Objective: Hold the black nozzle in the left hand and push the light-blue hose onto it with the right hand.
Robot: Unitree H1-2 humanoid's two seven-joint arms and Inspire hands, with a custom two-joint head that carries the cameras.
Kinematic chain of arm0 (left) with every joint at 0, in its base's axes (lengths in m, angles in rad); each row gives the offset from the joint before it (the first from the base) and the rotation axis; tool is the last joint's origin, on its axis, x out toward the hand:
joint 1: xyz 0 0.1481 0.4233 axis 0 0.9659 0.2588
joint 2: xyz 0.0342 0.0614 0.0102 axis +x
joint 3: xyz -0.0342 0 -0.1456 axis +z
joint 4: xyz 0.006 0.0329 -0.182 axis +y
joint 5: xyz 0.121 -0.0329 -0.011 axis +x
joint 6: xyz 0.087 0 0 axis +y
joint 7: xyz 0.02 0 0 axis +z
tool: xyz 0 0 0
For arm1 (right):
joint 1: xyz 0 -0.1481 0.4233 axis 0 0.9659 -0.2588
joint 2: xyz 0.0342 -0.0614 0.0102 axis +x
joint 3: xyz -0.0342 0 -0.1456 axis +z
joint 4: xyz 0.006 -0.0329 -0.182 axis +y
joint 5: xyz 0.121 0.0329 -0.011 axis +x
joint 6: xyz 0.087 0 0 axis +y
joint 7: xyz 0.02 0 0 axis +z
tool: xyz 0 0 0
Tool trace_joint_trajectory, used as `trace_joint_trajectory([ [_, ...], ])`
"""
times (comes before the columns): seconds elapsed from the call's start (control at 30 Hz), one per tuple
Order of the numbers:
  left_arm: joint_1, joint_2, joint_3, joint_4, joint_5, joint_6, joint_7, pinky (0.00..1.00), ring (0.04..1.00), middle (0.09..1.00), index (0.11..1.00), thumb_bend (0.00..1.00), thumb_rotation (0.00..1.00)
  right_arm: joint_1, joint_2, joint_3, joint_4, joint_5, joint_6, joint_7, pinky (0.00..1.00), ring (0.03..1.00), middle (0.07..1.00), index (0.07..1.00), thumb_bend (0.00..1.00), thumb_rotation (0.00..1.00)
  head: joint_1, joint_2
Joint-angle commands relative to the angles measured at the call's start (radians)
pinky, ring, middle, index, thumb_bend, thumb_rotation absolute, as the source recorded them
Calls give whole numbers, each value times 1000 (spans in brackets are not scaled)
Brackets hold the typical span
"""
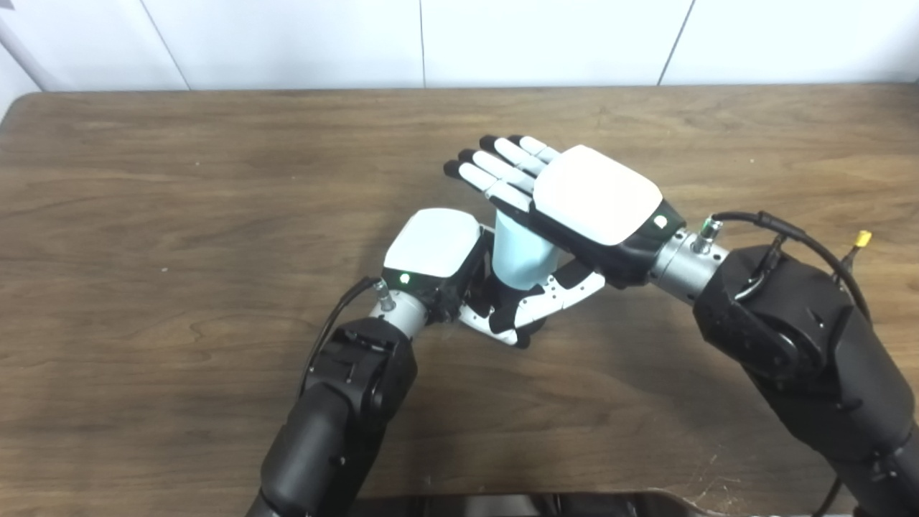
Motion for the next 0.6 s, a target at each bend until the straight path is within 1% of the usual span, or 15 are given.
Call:
trace_joint_trajectory([
  [0.0,-2,-7,-4,-23,-15,7,-41,400,506,473,486,525,0,119,-54,107,131,8,25,216,1000,1000,1000,1000,747,1000,-1,2],
  [0.13,-3,-8,-3,-20,-13,7,-34,402,507,475,486,525,0,88,-66,96,100,15,14,222,995,1000,1000,1000,795,1000,-3,0],
  [0.23,-4,-7,-5,-18,-12,4,-31,401,498,476,485,525,0,65,-71,84,65,27,17,223,984,1000,1000,1000,806,1000,-2,-2],
  [0.33,-4,-8,-8,-16,-1,5,-30,408,503,484,484,525,0,30,-73,70,15,35,48,260,997,1000,1000,1000,806,1000,-1,-3],
  [0.43,-4,-9,-7,-16,-4,6,-31,415,510,508,477,523,0,-9,-68,43,-33,55,90,287,1000,1000,1000,1000,803,1000,-1,0],
  [0.57,5,-13,-2,-13,-12,3,0,443,539,535,461,518,0,-72,-62,-5,-81,91,129,306,1000,1000,1000,1000,800,1000,-2,-1],
])
